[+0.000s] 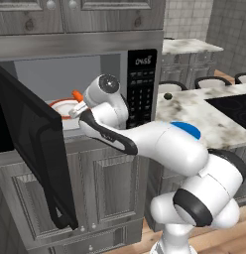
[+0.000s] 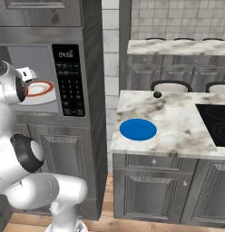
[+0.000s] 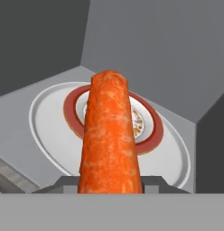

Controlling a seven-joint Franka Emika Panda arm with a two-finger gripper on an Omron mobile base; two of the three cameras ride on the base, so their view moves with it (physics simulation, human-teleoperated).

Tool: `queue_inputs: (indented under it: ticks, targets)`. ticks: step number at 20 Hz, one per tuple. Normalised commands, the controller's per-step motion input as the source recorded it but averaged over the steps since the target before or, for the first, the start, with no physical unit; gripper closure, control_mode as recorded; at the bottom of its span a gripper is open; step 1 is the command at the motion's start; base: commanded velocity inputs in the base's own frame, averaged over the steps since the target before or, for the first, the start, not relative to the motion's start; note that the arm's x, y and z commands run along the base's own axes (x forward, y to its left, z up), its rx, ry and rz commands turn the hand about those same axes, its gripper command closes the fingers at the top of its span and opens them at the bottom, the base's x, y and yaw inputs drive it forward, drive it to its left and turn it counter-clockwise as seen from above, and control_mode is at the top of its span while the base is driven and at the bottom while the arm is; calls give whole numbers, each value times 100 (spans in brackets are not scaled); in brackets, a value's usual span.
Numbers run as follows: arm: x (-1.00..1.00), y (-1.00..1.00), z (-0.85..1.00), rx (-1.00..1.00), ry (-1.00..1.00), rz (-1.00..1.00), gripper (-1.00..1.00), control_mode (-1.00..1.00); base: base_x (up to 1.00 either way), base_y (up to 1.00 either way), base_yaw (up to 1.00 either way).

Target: Pick the carrot from the counter and place it in the microwave. Then turn on the microwave.

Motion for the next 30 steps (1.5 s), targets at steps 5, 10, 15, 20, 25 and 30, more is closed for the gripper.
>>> queue_inputs:
  ticks: [5, 10, 15, 20, 25, 30]
  targets:
    - [19, 7, -4, 0, 1, 0, 100, -100, 0, 0, 0]
    - [18, 8, -6, 0, 1, 0, 100, -100, 0, 0, 0]
    - [18, 9, -7, 0, 0, 0, 100, -100, 0, 0, 0]
    - [17, 10, -8, 0, 0, 0, 100, -100, 0, 0, 0]
    - [15, 10, -7, 0, 0, 0, 100, -100, 0, 0, 0]
    - [14, 8, -6, 0, 1, 0, 100, -100, 0, 0, 0]
